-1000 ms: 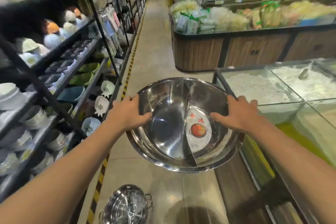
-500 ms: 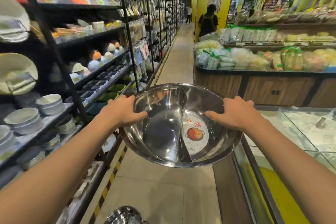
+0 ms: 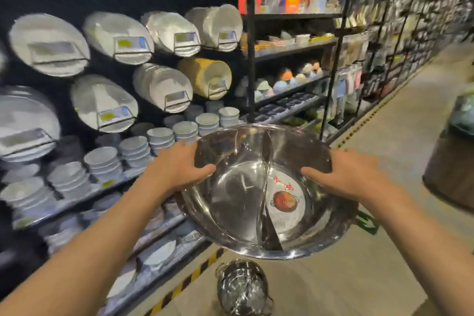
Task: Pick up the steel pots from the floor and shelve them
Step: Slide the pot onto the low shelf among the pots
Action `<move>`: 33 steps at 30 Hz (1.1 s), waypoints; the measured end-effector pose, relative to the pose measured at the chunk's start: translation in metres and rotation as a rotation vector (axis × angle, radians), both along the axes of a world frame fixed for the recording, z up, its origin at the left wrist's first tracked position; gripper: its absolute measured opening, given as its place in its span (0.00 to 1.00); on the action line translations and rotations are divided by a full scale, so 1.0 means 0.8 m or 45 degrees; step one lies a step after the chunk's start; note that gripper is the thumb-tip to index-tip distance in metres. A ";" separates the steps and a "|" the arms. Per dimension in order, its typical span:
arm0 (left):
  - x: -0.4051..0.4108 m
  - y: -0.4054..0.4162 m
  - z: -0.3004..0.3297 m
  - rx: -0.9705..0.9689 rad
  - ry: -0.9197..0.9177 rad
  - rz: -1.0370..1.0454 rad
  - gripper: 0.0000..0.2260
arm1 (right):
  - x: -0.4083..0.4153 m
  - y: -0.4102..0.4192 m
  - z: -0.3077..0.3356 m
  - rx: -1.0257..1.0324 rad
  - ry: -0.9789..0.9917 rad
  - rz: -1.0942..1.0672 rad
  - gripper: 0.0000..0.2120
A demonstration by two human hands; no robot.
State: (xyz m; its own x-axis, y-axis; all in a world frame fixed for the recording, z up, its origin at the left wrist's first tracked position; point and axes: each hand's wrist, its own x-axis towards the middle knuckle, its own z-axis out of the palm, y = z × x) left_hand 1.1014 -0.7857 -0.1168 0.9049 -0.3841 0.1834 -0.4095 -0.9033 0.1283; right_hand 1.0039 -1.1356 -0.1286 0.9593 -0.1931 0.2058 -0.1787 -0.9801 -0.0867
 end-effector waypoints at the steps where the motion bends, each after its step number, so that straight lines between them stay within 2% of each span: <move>1: -0.012 0.033 -0.005 -0.003 -0.018 0.071 0.30 | 0.013 0.028 -0.005 -0.018 0.037 0.052 0.37; 7: -0.102 0.248 -0.048 -0.042 0.062 0.473 0.34 | 0.061 0.235 -0.056 -0.049 0.223 0.371 0.45; 10: -0.158 0.361 -0.067 -0.014 0.147 0.735 0.36 | 0.066 0.358 -0.075 -0.078 0.249 0.541 0.44; 14: -0.254 0.507 -0.086 -0.022 0.216 1.021 0.37 | 0.055 0.530 -0.087 -0.088 0.283 0.797 0.49; 17: -0.332 0.597 -0.094 -0.034 0.245 1.232 0.35 | 0.028 0.652 -0.092 -0.083 0.277 1.000 0.45; 21: -0.421 0.688 -0.098 -0.056 0.235 1.455 0.31 | -0.009 0.790 -0.108 -0.121 0.281 1.233 0.43; 25: -0.494 0.758 -0.112 -0.070 0.258 1.624 0.32 | -0.034 0.909 -0.121 -0.118 0.280 1.418 0.39; 30: -0.554 0.837 -0.128 -0.066 0.283 1.756 0.28 | -0.052 1.049 -0.145 -0.033 0.475 1.524 0.48; 33: -0.576 0.896 -0.126 -0.110 0.243 1.827 0.34 | -0.059 1.138 -0.162 0.016 0.506 1.630 0.47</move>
